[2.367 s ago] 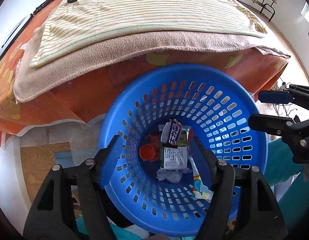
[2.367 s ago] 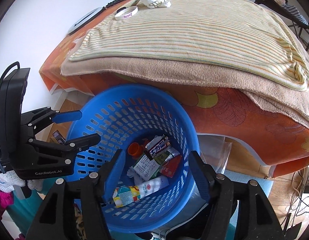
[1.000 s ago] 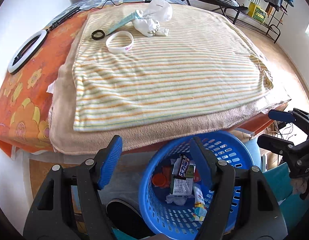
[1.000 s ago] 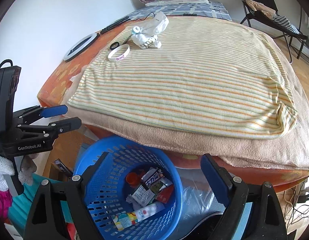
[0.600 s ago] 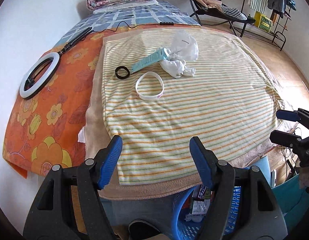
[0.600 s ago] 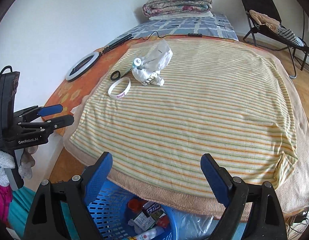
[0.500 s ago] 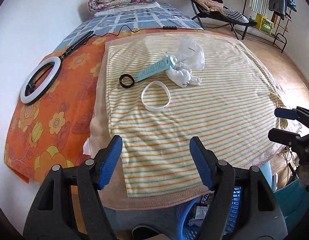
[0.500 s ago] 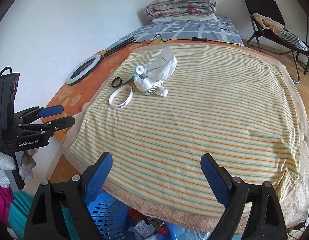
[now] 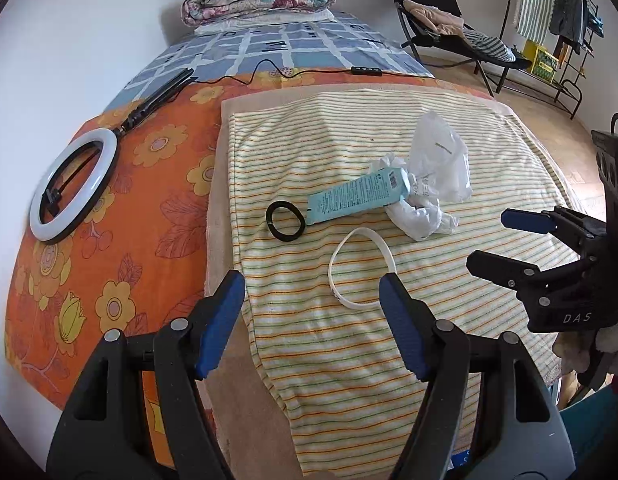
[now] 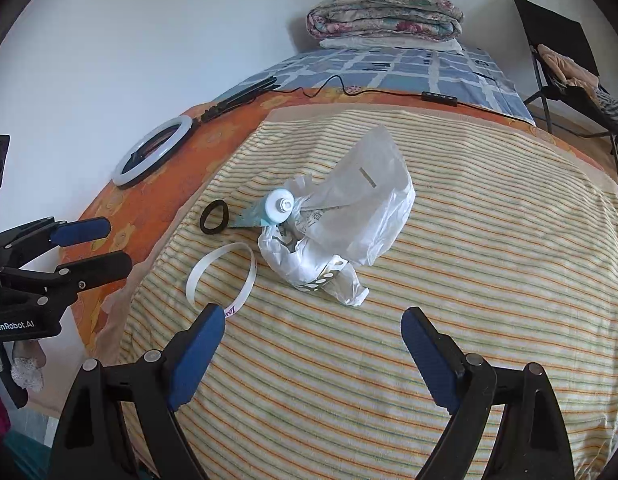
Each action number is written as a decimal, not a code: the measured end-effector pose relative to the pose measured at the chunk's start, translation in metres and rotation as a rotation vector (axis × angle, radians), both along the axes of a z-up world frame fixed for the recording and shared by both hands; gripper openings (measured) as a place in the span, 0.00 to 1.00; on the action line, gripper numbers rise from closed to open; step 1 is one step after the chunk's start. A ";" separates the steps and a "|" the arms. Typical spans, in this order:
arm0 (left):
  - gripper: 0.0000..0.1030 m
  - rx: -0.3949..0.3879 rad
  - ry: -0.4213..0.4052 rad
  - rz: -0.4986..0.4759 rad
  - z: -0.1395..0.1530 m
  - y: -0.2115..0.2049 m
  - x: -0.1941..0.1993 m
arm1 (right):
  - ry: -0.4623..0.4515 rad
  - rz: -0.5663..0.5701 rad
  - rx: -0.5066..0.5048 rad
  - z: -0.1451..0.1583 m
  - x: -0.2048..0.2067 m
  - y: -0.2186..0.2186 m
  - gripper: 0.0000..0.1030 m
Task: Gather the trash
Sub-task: 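Grasp the white plastic bag with the right tool while the left tool grasps the blue tube, then lift the bag and tube and carry both over the blue basket, then open both tools to drop the bag and tube into the basket, then move both tools back over the towel toward the wristband and hair tie, then grasp the white wristband with the right tool while the left tool grasps the black hair tie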
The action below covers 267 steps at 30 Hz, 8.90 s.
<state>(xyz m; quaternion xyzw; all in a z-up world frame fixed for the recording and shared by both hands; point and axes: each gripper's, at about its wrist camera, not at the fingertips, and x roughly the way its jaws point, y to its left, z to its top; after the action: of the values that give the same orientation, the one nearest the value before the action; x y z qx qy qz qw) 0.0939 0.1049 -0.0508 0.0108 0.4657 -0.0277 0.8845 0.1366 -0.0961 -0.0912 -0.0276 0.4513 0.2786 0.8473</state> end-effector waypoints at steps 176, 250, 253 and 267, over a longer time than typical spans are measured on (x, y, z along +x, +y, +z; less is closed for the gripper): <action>0.32 -0.067 0.290 -0.212 -0.118 -0.133 -0.237 | 0.238 0.106 -0.133 -0.063 -0.268 -0.098 0.64; 0.66 -0.106 0.013 0.056 0.012 0.004 -0.019 | -0.028 0.008 -0.035 0.045 -0.113 -0.025 0.84; 0.56 -0.135 0.022 0.087 0.005 0.020 0.007 | 0.022 0.011 0.003 0.041 -0.090 -0.011 0.78; 0.30 -0.258 0.116 0.159 -0.047 0.052 0.085 | 0.213 0.001 0.079 -0.010 -0.016 0.031 0.46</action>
<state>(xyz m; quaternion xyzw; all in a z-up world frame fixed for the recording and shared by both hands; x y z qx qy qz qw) 0.1788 0.1572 -0.0977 -0.1415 0.5078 -0.0180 0.8496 0.1205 -0.0648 -0.1007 0.0352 0.5275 0.2978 0.7949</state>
